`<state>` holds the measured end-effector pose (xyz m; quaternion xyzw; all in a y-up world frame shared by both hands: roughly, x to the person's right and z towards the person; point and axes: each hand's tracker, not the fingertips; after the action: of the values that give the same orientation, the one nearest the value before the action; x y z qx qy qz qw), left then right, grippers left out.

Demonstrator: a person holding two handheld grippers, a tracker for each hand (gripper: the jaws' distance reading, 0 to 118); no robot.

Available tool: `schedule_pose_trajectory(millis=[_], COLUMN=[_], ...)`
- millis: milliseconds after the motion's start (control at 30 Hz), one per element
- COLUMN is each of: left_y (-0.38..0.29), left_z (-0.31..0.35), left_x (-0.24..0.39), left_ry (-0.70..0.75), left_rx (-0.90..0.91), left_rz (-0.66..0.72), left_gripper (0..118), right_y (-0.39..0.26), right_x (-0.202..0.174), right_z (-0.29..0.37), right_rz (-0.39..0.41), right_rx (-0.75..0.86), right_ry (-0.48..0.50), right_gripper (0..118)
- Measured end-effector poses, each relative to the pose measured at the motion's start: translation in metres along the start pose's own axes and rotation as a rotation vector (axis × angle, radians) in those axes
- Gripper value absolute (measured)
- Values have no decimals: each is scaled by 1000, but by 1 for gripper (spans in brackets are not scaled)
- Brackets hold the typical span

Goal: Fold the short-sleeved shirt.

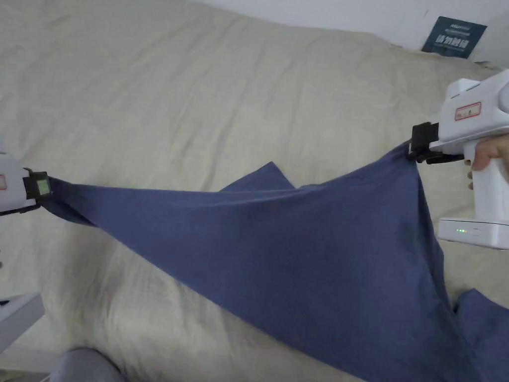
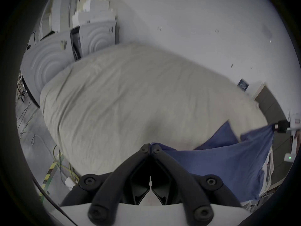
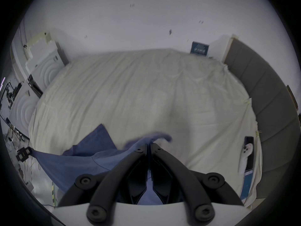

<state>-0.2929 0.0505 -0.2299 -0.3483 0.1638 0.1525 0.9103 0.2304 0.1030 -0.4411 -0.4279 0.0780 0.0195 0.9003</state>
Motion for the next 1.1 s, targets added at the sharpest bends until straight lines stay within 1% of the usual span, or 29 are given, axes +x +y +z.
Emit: schedule_pose_trajectory(millis=[133, 233, 267, 333, 467, 600, 733, 833, 1000, 1033, 1100], left_y=[37, 64, 73, 92, 123, 146, 165, 179, 196, 198, 215], left_z=[35, 67, 78, 103, 159, 218, 268, 295, 314, 315, 299], left_x=[32, 52, 60, 72, 97, 121, 138, 148, 162, 166, 162], left_ry=[-36, -61, -79, -123, -171, -196, -203, -199, -192, -184, -166], left_rx=[152, 262, 292, 351, 487, 598, 682, 699, 676, 674, 656], left_rz=[-62, -80, -79, -71, -111, -151, -185, -198, -238, -251, -249], left_gripper=[0, 0, 0, 0, 0, 0, 0, 0, 0, 0, 0], right_y=[0, -4, -5, -5, -4, -5, -5, 4, 24, 26, 37], right_x=[32, 52, 59, 75, 88, 93, 96, 105, 109, 104, 104], right_z=[78, 144, 167, 209, 295, 368, 415, 437, 448, 449, 449], right_rz=[-62, -47, -66, -109, -148, -187, -163, -164, -175, -180, -197], right_rx=[138, 247, 286, 337, 478, 593, 674, 699, 725, 728, 732], right_ry=[5, -49, -62, -47, -72, -54, -84, -98, -129, -129, -129], right_gripper=[2, 2, 2, 2, 2, 2, 2, 2, 2, 2, 2])
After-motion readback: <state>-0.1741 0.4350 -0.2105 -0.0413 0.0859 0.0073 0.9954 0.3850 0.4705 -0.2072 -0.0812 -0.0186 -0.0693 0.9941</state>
